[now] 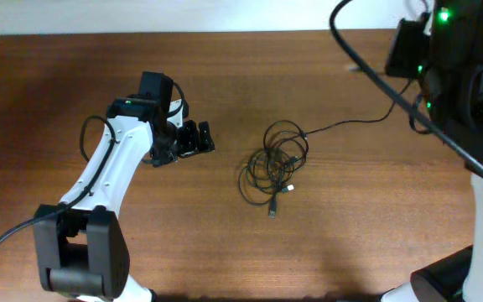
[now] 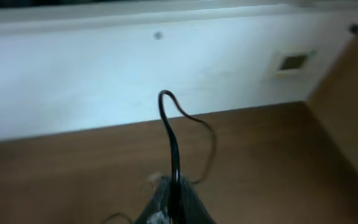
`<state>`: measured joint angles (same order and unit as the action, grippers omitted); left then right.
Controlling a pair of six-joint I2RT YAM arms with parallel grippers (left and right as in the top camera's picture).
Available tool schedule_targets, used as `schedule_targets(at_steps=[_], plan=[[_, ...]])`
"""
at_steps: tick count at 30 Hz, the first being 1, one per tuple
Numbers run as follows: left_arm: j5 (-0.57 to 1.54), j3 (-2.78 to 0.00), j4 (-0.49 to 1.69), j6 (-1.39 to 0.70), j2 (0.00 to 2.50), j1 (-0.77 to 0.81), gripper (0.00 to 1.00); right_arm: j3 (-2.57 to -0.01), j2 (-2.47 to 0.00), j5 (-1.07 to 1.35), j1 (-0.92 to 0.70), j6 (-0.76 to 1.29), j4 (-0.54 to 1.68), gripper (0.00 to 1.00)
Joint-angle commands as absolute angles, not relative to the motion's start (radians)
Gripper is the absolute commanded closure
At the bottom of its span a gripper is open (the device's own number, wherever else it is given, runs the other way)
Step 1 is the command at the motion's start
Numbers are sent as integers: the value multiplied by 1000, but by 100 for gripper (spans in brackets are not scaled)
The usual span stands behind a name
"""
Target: Untangle cables
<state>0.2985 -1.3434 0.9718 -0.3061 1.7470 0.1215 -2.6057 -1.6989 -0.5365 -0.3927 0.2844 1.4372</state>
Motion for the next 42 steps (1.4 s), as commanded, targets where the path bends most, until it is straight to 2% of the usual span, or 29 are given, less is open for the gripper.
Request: schedule_targets(at_steps=[1,4,7,11,12,14,15,16,22,25,27,31,38,40,42], plan=[[291,-1336,970,-298,1752,123,1,-2608,-1707,-643,-392,357,1440,96],[291,-1336,970,-298,1752,123,1,-2608,-1707,-645,-392,379,1442,96],[320,-1336,977,-295,1752,123,0,-2608,-1710,-557,-392,496,1452,96],[775,-1366,964,80,1744,122,16,-2608,-1730,-397,-392,497,1451,96],[920,-1381,973,201,1736,122,16,-2608,-1741,-388,-392,517,1452,96],[1079,-1401,981,310,1699,123,7,-2608,-1758,-389,-392,567,1451,96],[1086,-1403,979,312,1680,125,1,-2608,-1765,-388,-392,617,1451,96],[1080,-1404,974,311,1648,132,0,-2608,-1773,-379,-392,677,1451,96],[1077,-1404,902,267,1535,231,1,-2608,-1787,-227,-392,863,1433,96],[1074,-1404,799,127,1515,281,7,-2608,-1787,-150,-392,958,1437,96],[1048,-1404,750,47,1514,307,7,-2608,-1787,-73,-392,990,1438,96],[937,-1404,641,-75,1514,361,10,-2608,-1787,66,-392,1008,1450,96],[940,-1404,324,-237,1512,406,16,-2608,-1787,79,-392,1008,1512,96],[963,-1404,239,-295,1511,406,25,-2608,-1787,78,-392,1008,1520,96],[992,-1404,172,-335,1510,406,28,-2608,-1787,79,-392,1008,1520,96]])
